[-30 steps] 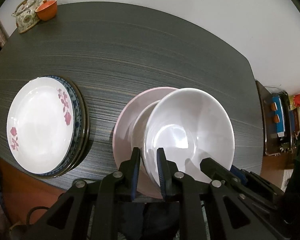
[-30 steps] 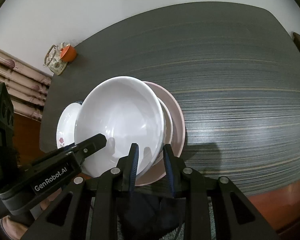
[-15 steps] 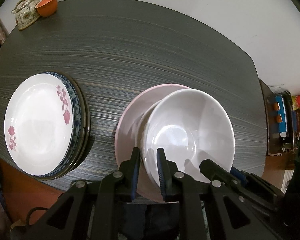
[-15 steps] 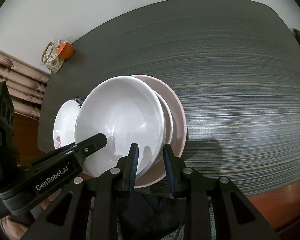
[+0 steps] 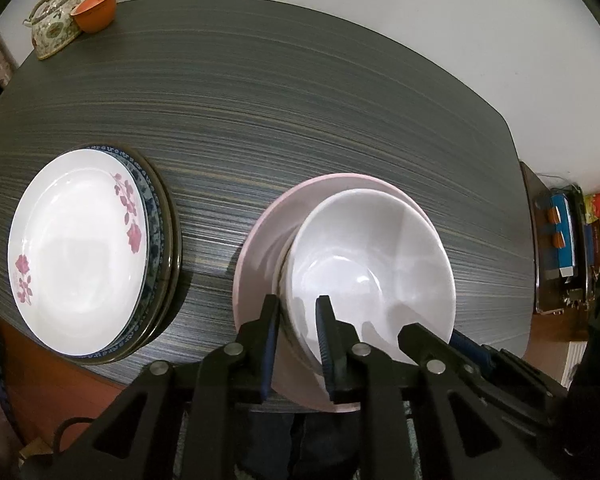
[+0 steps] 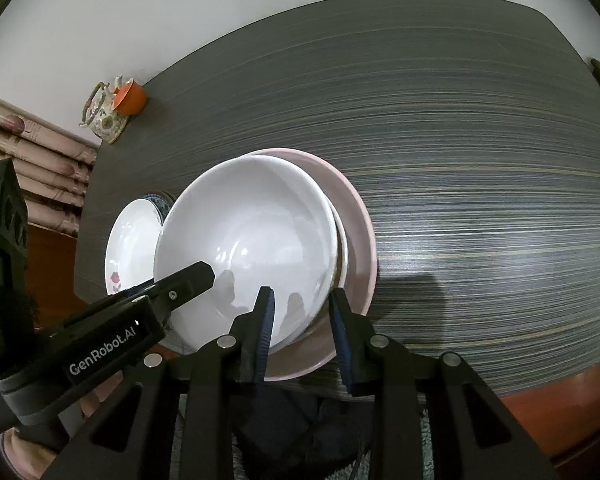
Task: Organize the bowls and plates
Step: 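Carry the small bowl over the 'Rabbit' bowl and lower it inside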
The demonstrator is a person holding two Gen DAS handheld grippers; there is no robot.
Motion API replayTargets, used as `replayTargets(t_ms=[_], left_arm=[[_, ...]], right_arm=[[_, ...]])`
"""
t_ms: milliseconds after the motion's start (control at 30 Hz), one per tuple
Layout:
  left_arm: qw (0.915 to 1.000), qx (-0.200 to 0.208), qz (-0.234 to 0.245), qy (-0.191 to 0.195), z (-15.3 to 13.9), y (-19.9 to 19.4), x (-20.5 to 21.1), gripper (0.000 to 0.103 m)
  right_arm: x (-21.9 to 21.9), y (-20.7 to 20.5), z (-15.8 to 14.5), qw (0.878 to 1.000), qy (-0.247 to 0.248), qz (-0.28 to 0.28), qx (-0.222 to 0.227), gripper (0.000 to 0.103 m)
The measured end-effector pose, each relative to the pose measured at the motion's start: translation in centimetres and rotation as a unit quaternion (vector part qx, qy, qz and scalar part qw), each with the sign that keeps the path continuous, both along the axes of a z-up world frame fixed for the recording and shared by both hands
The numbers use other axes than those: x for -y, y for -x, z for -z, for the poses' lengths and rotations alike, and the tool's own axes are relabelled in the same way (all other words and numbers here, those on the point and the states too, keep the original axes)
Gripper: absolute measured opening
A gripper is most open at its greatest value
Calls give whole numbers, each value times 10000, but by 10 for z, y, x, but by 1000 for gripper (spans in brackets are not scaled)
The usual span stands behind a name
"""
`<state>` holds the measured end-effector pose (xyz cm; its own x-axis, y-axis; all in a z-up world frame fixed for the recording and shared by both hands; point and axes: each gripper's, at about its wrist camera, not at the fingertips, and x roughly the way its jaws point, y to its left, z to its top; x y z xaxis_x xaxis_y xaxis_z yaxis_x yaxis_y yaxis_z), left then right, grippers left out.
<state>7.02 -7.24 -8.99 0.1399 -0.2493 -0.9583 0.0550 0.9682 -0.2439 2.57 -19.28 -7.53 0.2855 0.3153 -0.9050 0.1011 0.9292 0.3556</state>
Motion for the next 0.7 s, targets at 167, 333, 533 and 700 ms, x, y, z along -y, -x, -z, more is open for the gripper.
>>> replayTargets(t_ms=[167,333,533,700], left_arm=[[10000,-2,4,26,0,0,-2,19],[10000,29,9,52,-3,1,-5,19],[9999,58,-14,149,-7,2,-11,19],[9997,112,-9,238,-15,3,-15,19]], right_arm=[[2,0,0,10000,-42,7,3,30],[3,0,-2,10000,-38,-22,27,33],[5,4,-5,10000,-70,-22,51,33],[6,7,-8,9999,-100,-50,92,34]])
